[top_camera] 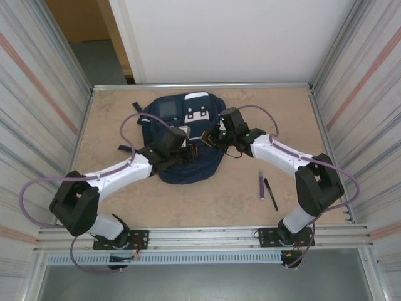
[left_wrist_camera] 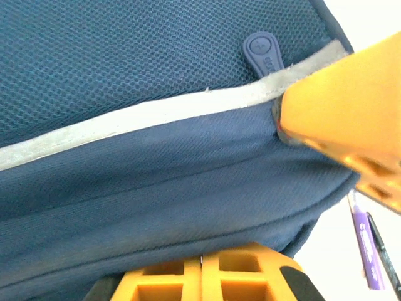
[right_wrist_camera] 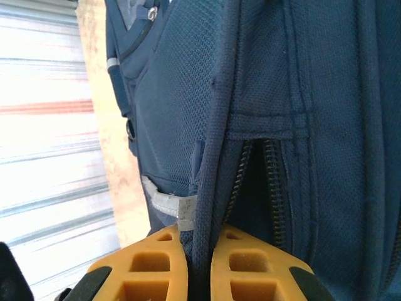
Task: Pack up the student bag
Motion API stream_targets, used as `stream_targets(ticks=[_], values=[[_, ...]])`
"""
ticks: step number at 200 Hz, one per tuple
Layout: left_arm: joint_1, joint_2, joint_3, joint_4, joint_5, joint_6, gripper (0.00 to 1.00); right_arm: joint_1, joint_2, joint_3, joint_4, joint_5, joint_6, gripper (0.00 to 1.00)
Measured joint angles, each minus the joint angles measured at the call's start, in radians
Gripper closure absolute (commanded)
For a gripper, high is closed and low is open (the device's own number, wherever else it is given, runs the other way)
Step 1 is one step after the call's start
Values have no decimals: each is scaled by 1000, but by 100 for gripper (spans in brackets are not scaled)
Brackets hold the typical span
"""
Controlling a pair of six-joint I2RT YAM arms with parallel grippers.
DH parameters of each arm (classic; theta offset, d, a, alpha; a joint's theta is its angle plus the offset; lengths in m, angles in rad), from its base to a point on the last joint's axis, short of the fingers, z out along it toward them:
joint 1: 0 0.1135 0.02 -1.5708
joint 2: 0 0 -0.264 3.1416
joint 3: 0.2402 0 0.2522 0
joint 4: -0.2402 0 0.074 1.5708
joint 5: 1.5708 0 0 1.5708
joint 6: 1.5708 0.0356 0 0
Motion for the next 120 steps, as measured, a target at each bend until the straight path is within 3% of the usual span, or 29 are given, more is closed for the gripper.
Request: stream_targets(ticks=[43, 74, 92, 107, 120], values=[[27, -66, -84, -42, 10, 128, 100, -137, -14, -3, -52, -87, -97, 100], [32, -76, -134, -51, -21, 179, 100, -247, 65, 33, -81, -205, -126, 100], [32, -93, -149, -39, -41, 193, 100, -270, 127, 59, -85, -270, -133, 63], [29, -105, -151, -39, -43, 196, 100, -274, 141, 58, -76, -262, -138, 48], [16, -107, -150, -38, -43, 197, 100, -273, 124, 56, -73, -216, -134, 41]])
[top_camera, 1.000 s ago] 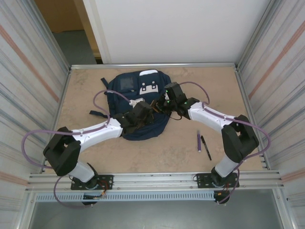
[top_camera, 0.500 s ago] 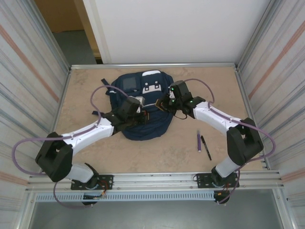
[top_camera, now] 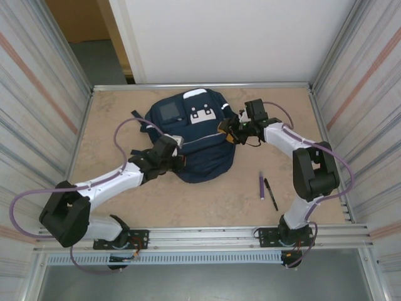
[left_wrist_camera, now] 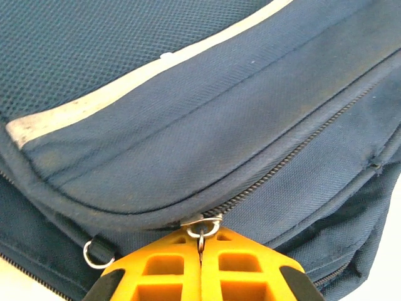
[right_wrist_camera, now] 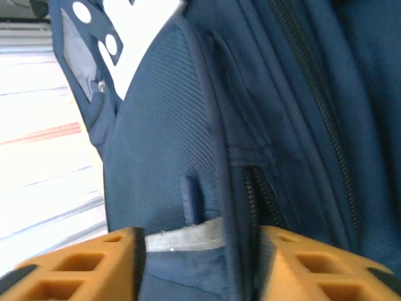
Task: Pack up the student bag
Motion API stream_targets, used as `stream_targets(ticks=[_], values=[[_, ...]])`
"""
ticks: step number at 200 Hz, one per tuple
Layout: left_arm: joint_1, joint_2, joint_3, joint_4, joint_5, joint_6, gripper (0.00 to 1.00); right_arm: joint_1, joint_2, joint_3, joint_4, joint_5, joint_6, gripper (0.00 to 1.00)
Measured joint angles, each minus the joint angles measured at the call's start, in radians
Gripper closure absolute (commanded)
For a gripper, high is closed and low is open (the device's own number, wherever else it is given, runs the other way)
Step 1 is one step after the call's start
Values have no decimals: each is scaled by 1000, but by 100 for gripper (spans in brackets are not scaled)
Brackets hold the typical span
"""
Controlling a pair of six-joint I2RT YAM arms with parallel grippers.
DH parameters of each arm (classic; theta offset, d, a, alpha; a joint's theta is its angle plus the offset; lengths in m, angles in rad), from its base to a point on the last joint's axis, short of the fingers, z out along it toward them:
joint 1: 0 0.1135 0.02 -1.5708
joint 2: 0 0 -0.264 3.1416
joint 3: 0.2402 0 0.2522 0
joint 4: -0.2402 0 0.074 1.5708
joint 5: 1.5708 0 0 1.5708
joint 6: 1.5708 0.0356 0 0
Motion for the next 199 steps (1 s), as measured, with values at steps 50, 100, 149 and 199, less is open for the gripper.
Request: stream_targets(ticks=[50, 100, 149, 199], values=[[-115, 103, 129, 12, 13, -4, 100, 56, -212, -101, -42, 150, 139, 40], [-174, 203, 229, 45, 27, -6, 100, 145, -168, -155, -42, 179, 283, 70], [-156, 172, 190, 49, 18, -9, 100, 160, -151, -117, -91, 176, 270, 41], [-132, 101, 150, 39, 20, -30, 100, 174, -241, -110, -121, 160, 285, 38]])
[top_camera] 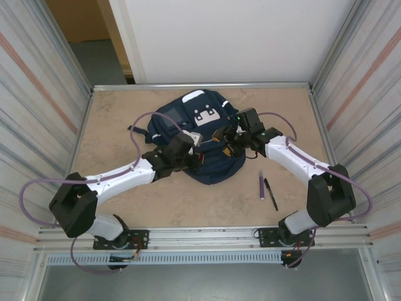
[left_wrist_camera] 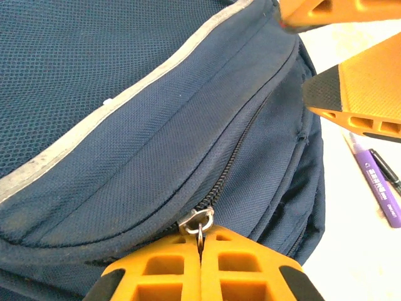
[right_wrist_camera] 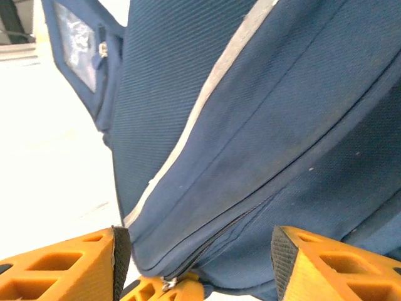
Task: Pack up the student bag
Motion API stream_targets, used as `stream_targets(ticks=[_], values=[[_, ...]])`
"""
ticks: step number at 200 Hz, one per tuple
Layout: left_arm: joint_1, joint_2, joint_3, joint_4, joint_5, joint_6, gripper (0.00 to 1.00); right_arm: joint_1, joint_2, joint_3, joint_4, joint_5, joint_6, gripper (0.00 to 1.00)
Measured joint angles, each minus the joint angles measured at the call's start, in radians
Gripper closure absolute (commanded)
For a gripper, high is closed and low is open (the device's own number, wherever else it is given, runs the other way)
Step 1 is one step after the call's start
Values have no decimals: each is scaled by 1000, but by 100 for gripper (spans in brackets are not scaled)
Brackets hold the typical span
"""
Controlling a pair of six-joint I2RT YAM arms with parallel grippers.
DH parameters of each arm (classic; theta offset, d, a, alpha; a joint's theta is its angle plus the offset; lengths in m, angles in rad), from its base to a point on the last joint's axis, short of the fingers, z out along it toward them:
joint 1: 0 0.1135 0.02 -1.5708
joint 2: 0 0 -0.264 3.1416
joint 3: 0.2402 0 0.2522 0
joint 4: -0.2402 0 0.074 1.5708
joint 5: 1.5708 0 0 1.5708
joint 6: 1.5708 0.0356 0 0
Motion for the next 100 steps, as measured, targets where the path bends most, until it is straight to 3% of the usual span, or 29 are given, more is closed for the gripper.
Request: stream_targets(ticks=[35, 46, 61, 70, 100], values=[[-22, 12, -1, 31, 16, -20, 100, 79, -1, -23, 12, 44, 66, 43], [-33, 23, 0, 40, 24, -27, 100, 105, 6, -25, 19, 63, 78, 59], [-45, 31, 1, 44, 33, -29, 100, 122, 32, -22, 37, 66, 80, 88], [-48, 31, 1, 43, 32, -29, 100, 121, 51, -19, 37, 64, 74, 100], [-43, 14, -13, 34, 12, -2, 100, 142, 54, 9, 8, 124, -6, 100]])
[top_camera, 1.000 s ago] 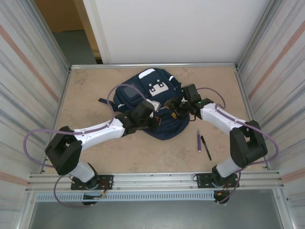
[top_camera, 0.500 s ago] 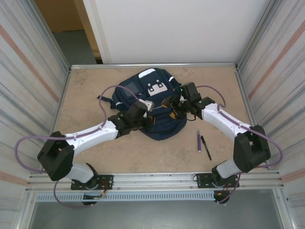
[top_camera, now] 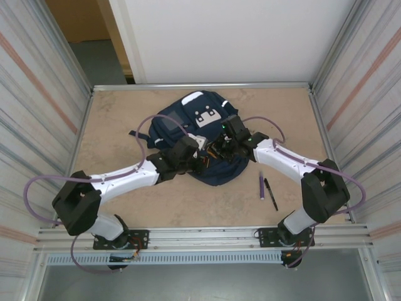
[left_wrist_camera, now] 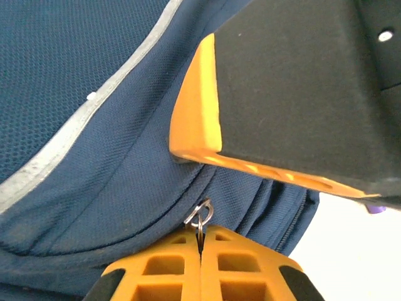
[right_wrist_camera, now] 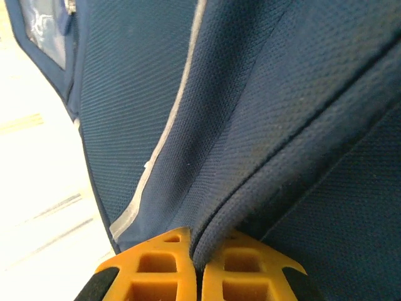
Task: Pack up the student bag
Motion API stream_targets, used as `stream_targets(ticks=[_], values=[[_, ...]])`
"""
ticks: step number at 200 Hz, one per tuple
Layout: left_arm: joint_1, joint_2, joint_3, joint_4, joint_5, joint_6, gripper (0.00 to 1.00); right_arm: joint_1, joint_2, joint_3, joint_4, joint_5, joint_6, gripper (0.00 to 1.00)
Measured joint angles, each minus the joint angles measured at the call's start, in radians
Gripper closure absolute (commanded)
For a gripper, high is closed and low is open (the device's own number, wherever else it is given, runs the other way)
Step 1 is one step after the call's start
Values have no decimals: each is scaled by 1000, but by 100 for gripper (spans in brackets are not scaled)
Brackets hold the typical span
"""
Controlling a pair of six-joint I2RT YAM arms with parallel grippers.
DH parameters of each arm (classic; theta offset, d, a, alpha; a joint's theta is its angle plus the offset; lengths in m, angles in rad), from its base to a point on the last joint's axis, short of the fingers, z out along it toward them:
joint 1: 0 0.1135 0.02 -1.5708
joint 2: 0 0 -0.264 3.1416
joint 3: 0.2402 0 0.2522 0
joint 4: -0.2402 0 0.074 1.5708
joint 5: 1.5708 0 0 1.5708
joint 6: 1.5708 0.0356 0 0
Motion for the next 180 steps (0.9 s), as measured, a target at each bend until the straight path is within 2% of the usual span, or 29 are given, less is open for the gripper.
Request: stream_targets(ticks=[20, 41, 59, 86, 96, 108, 114, 138, 162, 173, 180], values=[[43, -84, -70, 5, -8, 36, 100, 19, -31, 10, -17, 58, -82, 100], [180, -184, -158, 9, 19, 55, 100, 19, -63, 14, -17, 71, -152, 100], [307, -208, -192, 34, 132, 62, 100, 32, -70, 14, 15, 51, -180, 100], [373, -193, -193, 48, 243, 100, 100, 38, -68, 14, 49, 37, -194, 100], [380, -177, -187, 45, 262, 121, 89, 37, -64, 14, 48, 33, -199, 100], [384, -159, -174, 31, 266, 153, 69, 37, -58, 14, 49, 28, -203, 100], [388, -150, -166, 18, 254, 169, 63, 36, -56, 15, 45, 26, -203, 100], [428, -139, -152, -22, 204, 227, 50, 27, -55, 20, 24, 14, -208, 100], [436, -170, -158, -19, 209, 335, 38, 17, -55, 28, 6, 10, -218, 100], [431, -207, -183, 23, 227, 392, 23, 14, -55, 30, 0, 7, -222, 100], [423, -238, -209, 60, 233, 441, 17, 11, -55, 31, -1, 6, -223, 100]])
